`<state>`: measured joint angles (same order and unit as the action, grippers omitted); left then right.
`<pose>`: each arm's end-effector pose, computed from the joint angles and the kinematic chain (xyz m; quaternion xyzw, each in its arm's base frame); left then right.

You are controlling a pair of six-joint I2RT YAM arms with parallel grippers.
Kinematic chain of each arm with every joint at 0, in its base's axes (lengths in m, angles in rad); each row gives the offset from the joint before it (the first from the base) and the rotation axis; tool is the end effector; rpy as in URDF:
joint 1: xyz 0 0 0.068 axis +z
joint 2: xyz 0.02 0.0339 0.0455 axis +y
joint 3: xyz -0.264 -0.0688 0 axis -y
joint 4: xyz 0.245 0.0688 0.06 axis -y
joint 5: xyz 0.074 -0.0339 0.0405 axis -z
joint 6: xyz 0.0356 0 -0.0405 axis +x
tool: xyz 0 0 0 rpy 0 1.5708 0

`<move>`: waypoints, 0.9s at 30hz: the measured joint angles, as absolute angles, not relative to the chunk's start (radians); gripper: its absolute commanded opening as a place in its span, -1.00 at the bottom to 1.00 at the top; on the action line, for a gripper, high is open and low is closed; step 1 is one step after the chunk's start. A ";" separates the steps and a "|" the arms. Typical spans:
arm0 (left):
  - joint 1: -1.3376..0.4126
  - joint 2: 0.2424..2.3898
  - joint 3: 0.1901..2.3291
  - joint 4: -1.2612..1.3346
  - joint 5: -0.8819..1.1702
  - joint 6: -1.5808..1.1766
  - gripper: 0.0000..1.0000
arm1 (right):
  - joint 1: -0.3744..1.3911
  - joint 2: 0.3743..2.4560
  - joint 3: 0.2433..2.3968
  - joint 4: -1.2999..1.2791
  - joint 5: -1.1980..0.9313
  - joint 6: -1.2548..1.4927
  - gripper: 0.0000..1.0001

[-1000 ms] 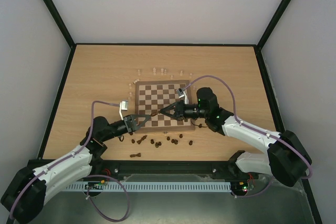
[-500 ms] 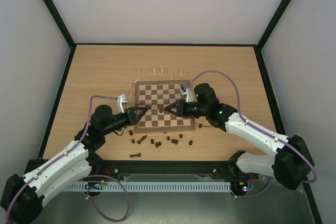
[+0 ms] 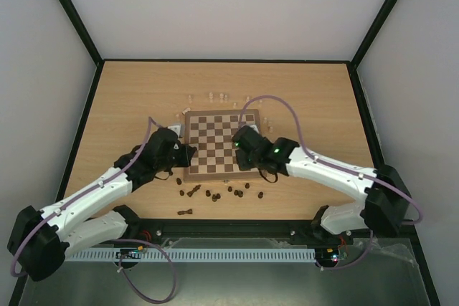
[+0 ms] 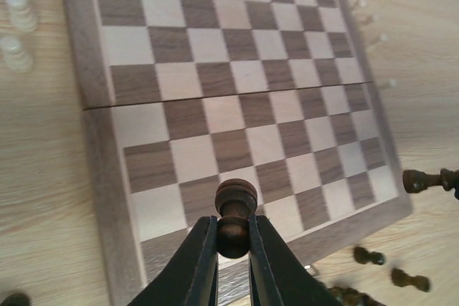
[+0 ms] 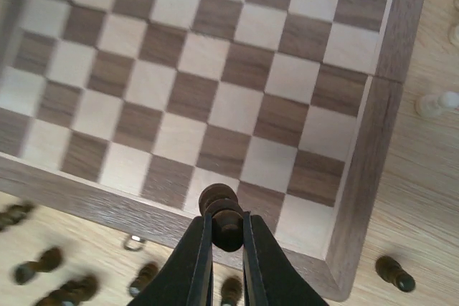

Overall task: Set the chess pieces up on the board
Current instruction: Place the chess piece on the chessboard.

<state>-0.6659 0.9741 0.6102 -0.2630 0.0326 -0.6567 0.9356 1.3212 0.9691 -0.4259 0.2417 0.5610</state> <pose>0.1650 -0.1311 0.2365 0.0115 0.8905 -0.2906 0.3498 0.1746 0.2226 0.2649 -0.1248 0.9084 0.1793 0.3566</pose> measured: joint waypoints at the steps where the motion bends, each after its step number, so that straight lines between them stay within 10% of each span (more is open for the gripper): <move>1: -0.670 0.979 0.610 -0.276 0.018 -0.654 -0.88 | 0.959 1.345 0.969 -0.443 0.281 0.560 -0.92; 27: -0.702 1.010 0.606 -0.306 -0.064 -0.638 -0.85 | 1.071 1.553 0.970 -0.436 0.416 0.540 -0.83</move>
<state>-0.7021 1.0100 0.6060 -0.3061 -0.0643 -0.6376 1.0710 1.5532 0.9699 -0.4362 0.4156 0.5400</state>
